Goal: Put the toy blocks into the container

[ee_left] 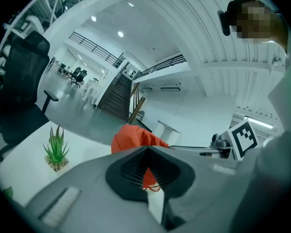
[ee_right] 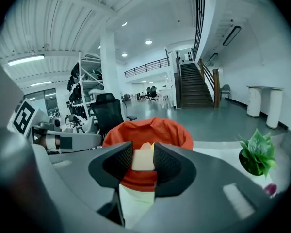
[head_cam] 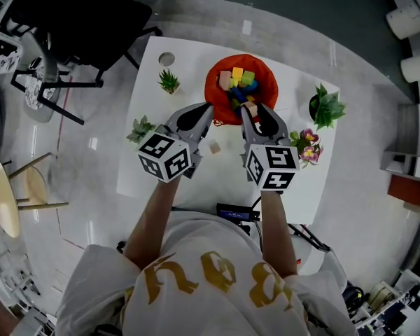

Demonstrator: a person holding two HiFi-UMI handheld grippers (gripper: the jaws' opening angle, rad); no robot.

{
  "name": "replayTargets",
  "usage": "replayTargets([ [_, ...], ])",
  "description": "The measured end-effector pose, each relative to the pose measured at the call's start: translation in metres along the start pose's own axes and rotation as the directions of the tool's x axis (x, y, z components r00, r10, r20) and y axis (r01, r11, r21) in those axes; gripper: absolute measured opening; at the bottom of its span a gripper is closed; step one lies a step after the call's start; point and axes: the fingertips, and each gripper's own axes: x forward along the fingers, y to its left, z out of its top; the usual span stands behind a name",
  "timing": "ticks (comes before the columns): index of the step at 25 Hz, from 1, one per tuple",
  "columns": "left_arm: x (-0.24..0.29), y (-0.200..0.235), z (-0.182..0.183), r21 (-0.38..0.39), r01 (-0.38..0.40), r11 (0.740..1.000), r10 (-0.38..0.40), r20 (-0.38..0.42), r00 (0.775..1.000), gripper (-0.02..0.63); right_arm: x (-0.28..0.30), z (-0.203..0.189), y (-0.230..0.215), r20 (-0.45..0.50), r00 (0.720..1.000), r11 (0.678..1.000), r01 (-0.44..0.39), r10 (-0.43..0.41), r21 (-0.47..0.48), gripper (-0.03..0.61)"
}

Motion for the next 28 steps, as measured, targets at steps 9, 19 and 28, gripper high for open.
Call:
replayTargets([
  [9,-0.008,0.002,0.004,0.004,-0.023,1.0,0.023,0.013,1.0,0.0,-0.008,0.002,0.0,0.021,1.0,1.0,-0.002,0.002,0.0,0.183],
  [19,-0.021,-0.013,0.002,0.015,-0.021,1.0,0.02,0.022,1.0,0.0,-0.026,-0.009,0.011,0.018,1.0,1.0,-0.011,0.011,-0.006,0.183],
  [28,-0.037,-0.033,-0.004,0.035,-0.013,0.999,0.012,0.029,1.0,0.0,-0.049,-0.023,0.024,0.01,1.0,1.0,-0.02,0.02,-0.014,0.183],
])
